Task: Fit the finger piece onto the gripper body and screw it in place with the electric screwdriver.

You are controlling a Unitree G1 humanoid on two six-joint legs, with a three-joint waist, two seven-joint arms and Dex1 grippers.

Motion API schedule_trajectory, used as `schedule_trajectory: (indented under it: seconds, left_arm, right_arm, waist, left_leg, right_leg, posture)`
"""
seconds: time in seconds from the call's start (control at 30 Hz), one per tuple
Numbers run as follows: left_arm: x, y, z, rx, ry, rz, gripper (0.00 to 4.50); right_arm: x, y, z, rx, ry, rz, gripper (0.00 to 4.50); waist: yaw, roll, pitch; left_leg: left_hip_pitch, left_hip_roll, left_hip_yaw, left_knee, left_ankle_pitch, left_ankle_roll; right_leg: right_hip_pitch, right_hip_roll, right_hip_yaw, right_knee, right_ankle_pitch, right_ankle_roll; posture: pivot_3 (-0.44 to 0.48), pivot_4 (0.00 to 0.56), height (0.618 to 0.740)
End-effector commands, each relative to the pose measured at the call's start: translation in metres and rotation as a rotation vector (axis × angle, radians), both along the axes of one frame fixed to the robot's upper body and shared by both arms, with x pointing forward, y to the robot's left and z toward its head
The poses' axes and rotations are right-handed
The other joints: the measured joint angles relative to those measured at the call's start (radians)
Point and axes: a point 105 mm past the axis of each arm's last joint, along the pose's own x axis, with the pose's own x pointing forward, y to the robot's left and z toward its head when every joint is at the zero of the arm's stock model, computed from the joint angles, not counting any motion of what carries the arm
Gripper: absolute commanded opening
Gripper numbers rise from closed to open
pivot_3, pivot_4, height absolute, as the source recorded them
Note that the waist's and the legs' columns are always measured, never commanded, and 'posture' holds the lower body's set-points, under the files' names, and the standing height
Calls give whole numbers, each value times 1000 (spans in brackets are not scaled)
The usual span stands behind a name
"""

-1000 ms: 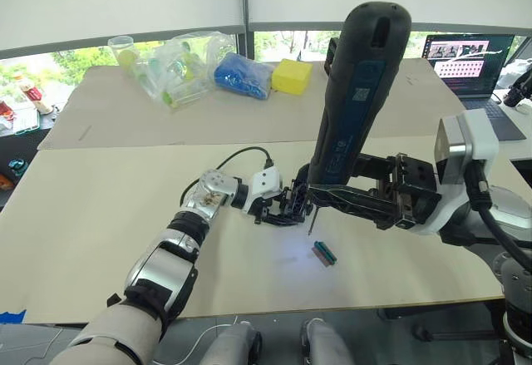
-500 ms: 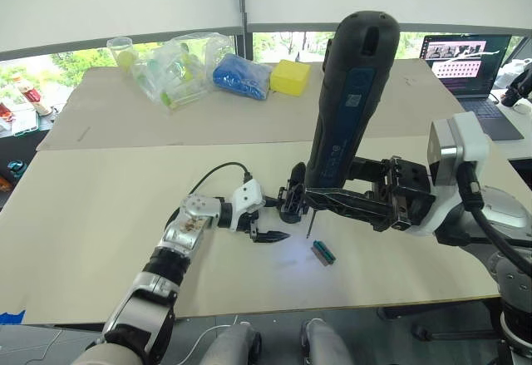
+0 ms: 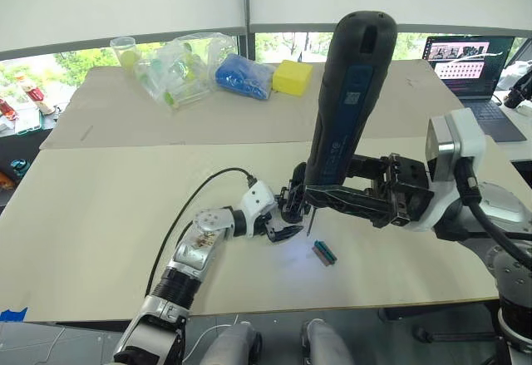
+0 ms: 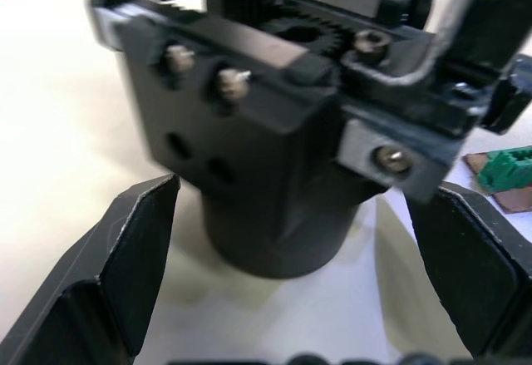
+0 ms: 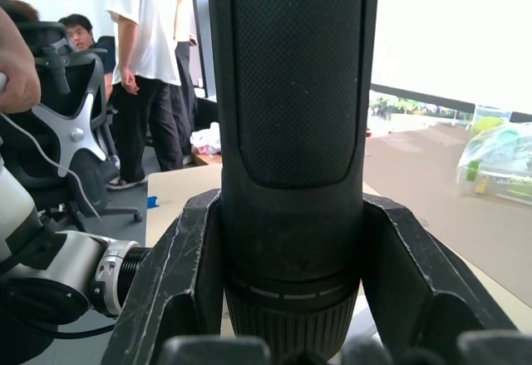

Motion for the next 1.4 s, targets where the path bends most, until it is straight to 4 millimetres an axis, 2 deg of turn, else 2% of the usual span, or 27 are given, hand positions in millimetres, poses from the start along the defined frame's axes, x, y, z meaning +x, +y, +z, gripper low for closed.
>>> schedule_trajectory:
  seconds: [0.03,0.13,0.3,0.47,0.63,0.87,0.9,0.97,1.0,1.37,1.4]
  left_arm:
    - [1,-5,7,-16,-35,-28,3762]
    - [2,-9,10,-12,-44,-90,2331]
    - [3,-15,14,12,-58,-217,2277]
    - [5,-19,15,23,-60,-283,2277]
    - [7,-21,16,28,-66,-295,2277]
    - [10,-16,12,46,-53,-259,2277]
    - [9,-13,13,46,-51,-255,3350]
    - [8,-10,13,49,-52,-249,4220]
    - [7,-9,13,51,-53,-244,4496]
    - [-5,-16,8,14,-18,-175,4500]
    - [-4,-17,8,12,-20,-167,4257]
  right_arm:
    - [-5,1,11,20,-62,21,1910]
    - [-7,2,13,24,-68,40,1910]
    - [-9,11,20,30,-82,91,1910]
    - [4,23,21,11,-122,75,1910]
    - [23,31,21,-24,-168,21,1910]
    - [23,36,25,-11,-160,64,1910]
    - [21,37,27,-2,-151,82,1910]
    - [18,38,29,8,-141,104,1910]
    - [17,38,29,9,-139,110,1910]
    - [19,40,31,-2,-138,108,1910]
    - [20,40,31,-3,-138,107,1910]
  waist:
    - [0,0,0]
    - [1,0,0]
    - [2,0,0]
    - [2,0,0]
    - [2,0,0]
    - [0,0,0]
    - [0,0,0]
    - [-3,0,0]
    - [-5,0,0]
    - [-9,0,0]
    - [-9,0,0]
  left_leg:
    - [0,0,0,0,0,0]
    - [0,0,0,0,0,0]
    - [0,0,0,0,0,0]
    - [-1,0,0,0,0,0]
    - [-1,-1,0,1,0,0]
    - [-2,-1,0,1,0,0]
    - [-2,-1,0,1,0,0]
    - [-2,0,0,1,0,0]
    - [-2,0,0,1,0,0]
    - [-2,0,0,0,0,0]
    - [-2,0,0,1,0,0]
  right_leg:
    - [0,0,0,0,0,0]
    - [0,0,0,0,0,0]
    - [0,0,-1,0,0,0]
    - [0,0,-1,0,0,0]
    - [-1,0,-1,0,0,0]
    - [-2,0,-1,0,0,0]
    - [-2,0,-1,0,0,0]
    - [-2,0,-1,0,0,0]
    - [-2,0,-1,0,0,0]
    - [-2,0,-1,0,0,0]
    - [-2,0,-1,0,0,0]
  posture:
    - [0,150,740]
    - [0,150,740]
    - [0,150,740]
    - [0,150,740]
    - [0,150,740]
    - [0,150,740]
    - [0,150,740]
    - [0,150,740]
    - [0,150,740]
    - [0,150,740]
    - [0,150,740]
